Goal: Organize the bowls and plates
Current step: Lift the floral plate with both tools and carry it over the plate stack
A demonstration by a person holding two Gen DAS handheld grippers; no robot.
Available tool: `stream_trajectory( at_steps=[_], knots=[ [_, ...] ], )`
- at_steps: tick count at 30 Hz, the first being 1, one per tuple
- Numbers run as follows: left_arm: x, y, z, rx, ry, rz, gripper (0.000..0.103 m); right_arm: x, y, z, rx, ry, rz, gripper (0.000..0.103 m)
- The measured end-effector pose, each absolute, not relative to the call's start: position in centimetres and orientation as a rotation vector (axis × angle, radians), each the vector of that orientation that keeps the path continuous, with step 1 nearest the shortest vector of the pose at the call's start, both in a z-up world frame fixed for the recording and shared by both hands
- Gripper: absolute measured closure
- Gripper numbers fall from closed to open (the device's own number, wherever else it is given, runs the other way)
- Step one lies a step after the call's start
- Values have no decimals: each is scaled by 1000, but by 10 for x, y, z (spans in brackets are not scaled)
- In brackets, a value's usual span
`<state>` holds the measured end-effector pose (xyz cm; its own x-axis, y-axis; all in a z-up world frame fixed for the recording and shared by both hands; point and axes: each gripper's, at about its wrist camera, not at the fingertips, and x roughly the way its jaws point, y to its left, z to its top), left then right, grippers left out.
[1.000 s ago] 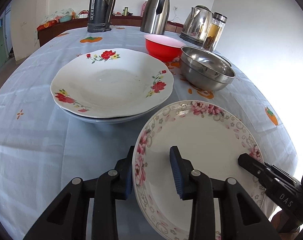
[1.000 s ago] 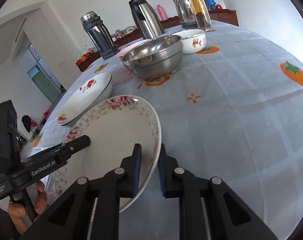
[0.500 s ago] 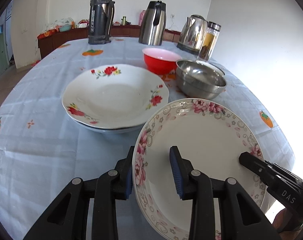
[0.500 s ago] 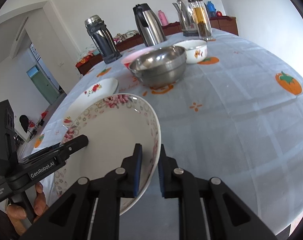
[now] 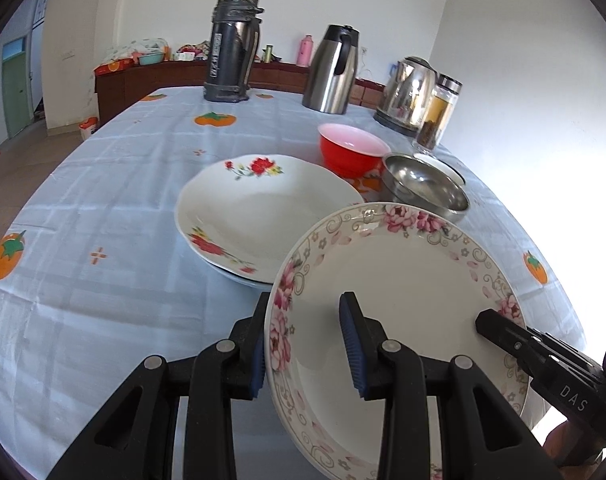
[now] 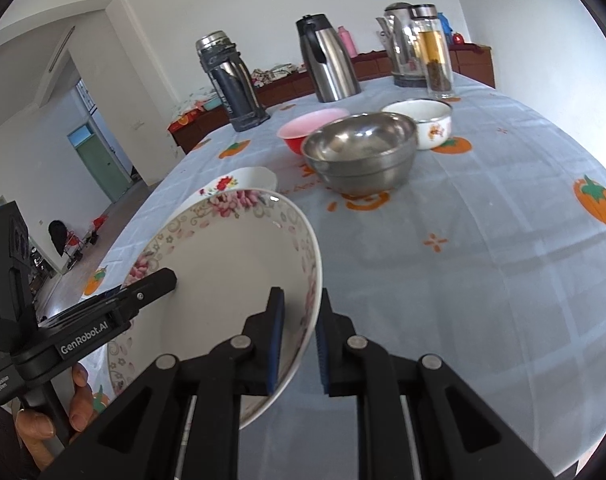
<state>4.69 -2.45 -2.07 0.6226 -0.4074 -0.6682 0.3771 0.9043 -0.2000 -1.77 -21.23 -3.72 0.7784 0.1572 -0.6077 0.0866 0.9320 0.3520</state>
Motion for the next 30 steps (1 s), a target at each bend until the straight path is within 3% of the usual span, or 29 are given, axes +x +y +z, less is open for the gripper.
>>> stream_trajectory(
  at_steps=[30],
  knots=[
    [120, 8, -5, -68, 737, -323, 67, 63, -180, -20, 349, 655, 108, 88]
  ],
)
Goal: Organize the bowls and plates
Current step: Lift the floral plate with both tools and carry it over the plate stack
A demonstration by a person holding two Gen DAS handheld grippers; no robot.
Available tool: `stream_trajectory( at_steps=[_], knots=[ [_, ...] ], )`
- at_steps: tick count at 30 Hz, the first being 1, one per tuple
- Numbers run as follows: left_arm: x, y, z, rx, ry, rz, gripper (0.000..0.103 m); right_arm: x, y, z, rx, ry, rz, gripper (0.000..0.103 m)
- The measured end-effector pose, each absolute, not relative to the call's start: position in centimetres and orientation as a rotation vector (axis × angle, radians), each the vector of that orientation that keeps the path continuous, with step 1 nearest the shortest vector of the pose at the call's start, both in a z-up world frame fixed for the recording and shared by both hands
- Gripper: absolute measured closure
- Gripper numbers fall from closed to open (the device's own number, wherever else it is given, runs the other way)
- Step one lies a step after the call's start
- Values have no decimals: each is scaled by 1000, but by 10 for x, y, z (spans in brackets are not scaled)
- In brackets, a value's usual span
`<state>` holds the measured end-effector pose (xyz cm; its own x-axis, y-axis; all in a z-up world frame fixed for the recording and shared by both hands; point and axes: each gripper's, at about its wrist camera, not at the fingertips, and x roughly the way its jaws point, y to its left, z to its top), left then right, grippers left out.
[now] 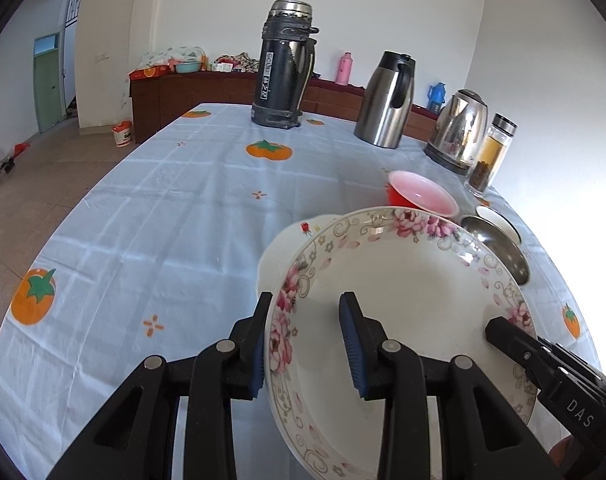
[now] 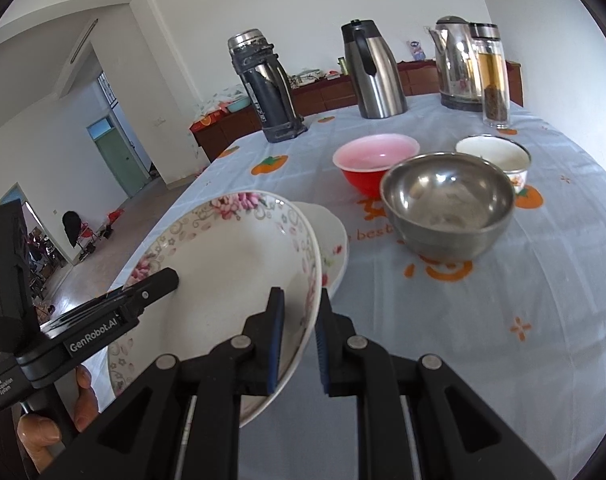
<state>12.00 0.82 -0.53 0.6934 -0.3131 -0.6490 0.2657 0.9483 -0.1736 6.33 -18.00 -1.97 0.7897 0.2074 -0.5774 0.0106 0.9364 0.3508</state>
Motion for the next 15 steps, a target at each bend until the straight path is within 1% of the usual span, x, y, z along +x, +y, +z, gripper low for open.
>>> stream_trajectory(
  at_steps=[15],
  knots=[
    [181, 0, -28, -69, 807, -291, 67, 124, -186, -37, 374, 703, 99, 88]
  ],
)
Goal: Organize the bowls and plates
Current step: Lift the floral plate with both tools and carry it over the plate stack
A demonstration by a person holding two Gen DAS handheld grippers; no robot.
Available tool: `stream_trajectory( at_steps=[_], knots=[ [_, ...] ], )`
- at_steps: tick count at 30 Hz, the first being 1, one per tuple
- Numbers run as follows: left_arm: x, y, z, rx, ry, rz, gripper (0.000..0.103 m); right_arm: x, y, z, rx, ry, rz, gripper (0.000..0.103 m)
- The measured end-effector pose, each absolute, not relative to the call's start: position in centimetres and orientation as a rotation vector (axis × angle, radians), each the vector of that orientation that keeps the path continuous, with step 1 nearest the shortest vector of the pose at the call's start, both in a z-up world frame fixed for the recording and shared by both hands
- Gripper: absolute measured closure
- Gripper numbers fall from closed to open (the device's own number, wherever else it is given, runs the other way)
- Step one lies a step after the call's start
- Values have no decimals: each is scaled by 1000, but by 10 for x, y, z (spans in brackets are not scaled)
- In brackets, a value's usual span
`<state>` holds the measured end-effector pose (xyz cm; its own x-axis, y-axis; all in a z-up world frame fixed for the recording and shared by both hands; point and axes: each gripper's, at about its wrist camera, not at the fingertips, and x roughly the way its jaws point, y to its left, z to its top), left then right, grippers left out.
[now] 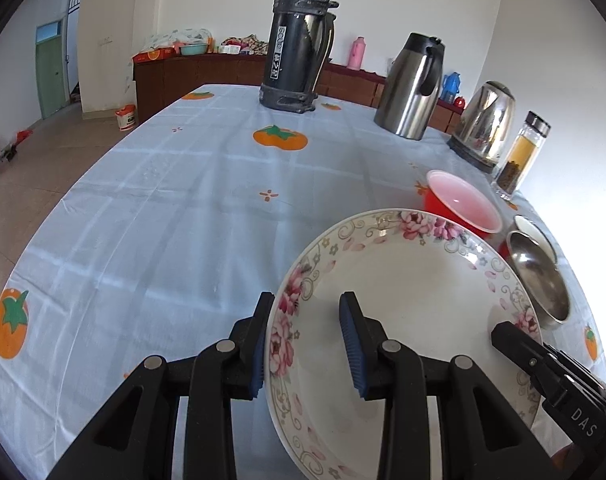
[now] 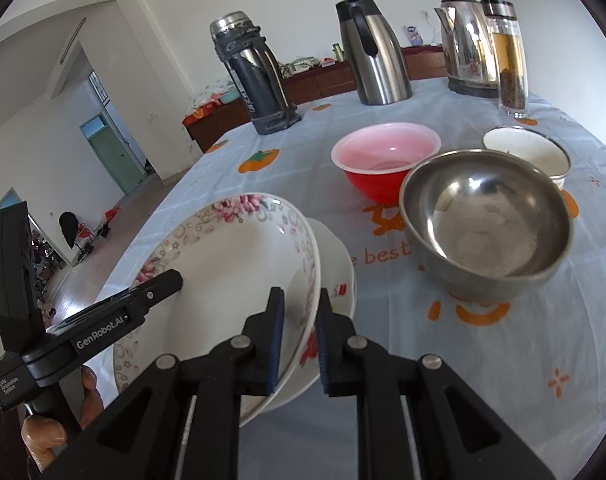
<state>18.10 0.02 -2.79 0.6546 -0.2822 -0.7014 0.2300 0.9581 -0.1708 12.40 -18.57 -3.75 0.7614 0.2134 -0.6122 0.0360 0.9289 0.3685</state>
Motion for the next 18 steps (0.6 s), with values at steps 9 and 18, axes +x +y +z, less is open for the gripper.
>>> stream_trajectory(
  at_steps=[9, 18],
  knots=[
    [193, -5, -38, -55, 827, -267, 67, 136, -188, -46, 382, 721, 99, 87],
    [194, -10, -40, -27, 814, -253, 67, 135, -189, -48, 384, 711, 104, 86]
  ],
)
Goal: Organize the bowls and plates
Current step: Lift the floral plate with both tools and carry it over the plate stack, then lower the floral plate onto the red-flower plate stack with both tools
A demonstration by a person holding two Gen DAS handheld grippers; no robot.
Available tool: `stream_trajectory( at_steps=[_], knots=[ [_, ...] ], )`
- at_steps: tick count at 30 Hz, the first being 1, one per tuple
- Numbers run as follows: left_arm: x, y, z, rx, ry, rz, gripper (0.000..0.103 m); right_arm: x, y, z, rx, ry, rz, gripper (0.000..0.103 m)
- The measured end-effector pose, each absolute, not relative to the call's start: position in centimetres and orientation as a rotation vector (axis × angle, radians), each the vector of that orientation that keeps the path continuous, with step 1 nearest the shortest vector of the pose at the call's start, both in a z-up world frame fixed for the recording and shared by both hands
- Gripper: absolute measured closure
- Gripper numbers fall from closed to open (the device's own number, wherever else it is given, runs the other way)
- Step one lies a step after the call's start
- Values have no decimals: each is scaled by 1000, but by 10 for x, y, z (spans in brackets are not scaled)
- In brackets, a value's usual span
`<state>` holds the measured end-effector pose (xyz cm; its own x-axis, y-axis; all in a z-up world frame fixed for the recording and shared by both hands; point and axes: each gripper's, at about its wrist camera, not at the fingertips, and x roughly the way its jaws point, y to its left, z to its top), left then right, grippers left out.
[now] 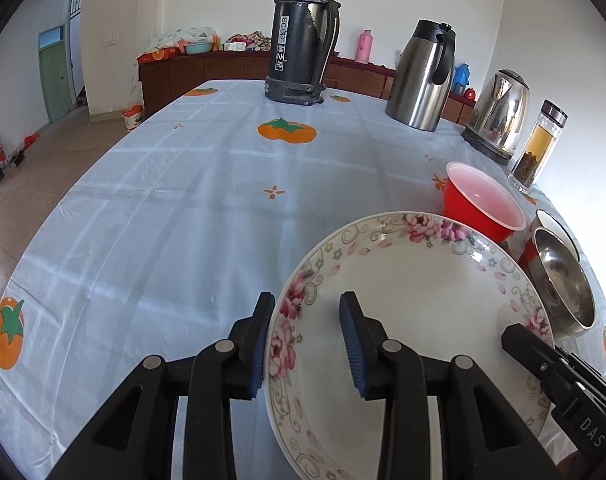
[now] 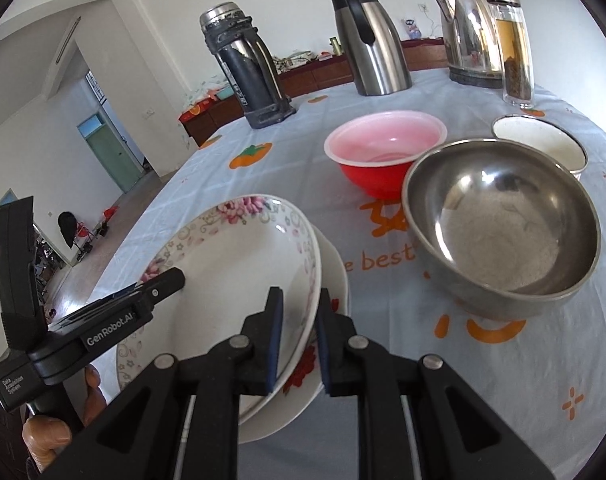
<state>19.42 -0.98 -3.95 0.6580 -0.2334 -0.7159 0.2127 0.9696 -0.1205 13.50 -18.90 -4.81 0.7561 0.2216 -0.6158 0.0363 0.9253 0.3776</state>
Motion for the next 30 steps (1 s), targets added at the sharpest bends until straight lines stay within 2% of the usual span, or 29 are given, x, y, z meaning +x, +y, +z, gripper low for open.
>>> stream_trajectory(
  at_steps=[7, 30],
  knots=[
    [193, -12, -41, -4, 801, -241, 67, 130, -190, -49, 411, 688, 107, 83],
    [189, -18, -44, 53, 778, -217, 66, 117, -158, -43, 148, 637, -115, 78]
  ],
)
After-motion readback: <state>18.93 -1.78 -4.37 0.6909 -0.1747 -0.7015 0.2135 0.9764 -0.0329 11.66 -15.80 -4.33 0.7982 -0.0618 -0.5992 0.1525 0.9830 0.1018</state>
